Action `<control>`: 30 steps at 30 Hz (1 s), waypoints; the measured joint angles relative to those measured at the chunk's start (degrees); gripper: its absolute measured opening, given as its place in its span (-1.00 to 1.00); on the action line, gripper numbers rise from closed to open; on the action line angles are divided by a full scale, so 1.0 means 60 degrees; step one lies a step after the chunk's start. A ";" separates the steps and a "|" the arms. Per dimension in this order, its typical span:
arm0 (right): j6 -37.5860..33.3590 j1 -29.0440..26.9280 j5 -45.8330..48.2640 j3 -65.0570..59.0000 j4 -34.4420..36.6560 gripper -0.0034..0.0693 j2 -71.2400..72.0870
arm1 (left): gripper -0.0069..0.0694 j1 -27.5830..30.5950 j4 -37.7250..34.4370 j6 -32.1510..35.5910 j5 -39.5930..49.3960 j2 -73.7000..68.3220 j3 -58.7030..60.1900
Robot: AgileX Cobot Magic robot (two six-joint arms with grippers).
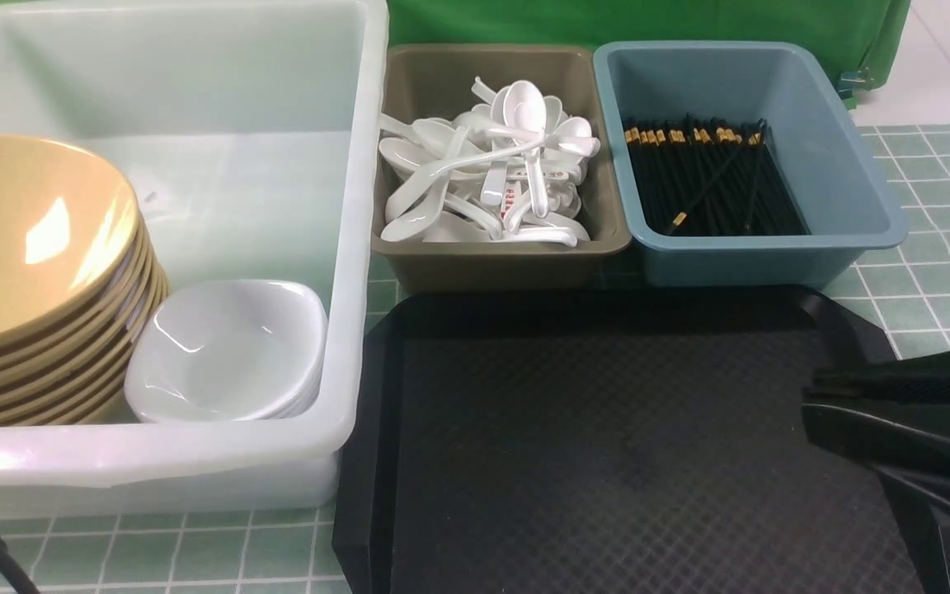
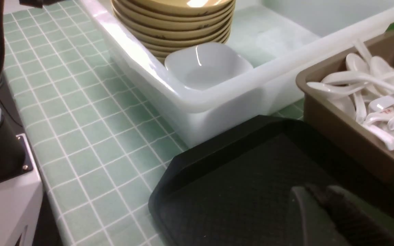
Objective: On blue table put chopsticks spoon bowls plates into blue grey white boxes.
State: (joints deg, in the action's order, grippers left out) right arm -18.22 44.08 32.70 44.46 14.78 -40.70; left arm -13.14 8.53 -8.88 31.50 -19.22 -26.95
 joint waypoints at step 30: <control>0.2763 -0.6415 -0.4914 -0.6392 -0.1869 -0.81 0.4562 | -0.85 0.0000 0.0000 -0.0037 0.0000 0.0000 0.0000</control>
State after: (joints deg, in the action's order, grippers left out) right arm -1.64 5.59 3.21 6.11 3.57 -13.32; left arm -13.14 8.53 -9.10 31.50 -19.22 -26.95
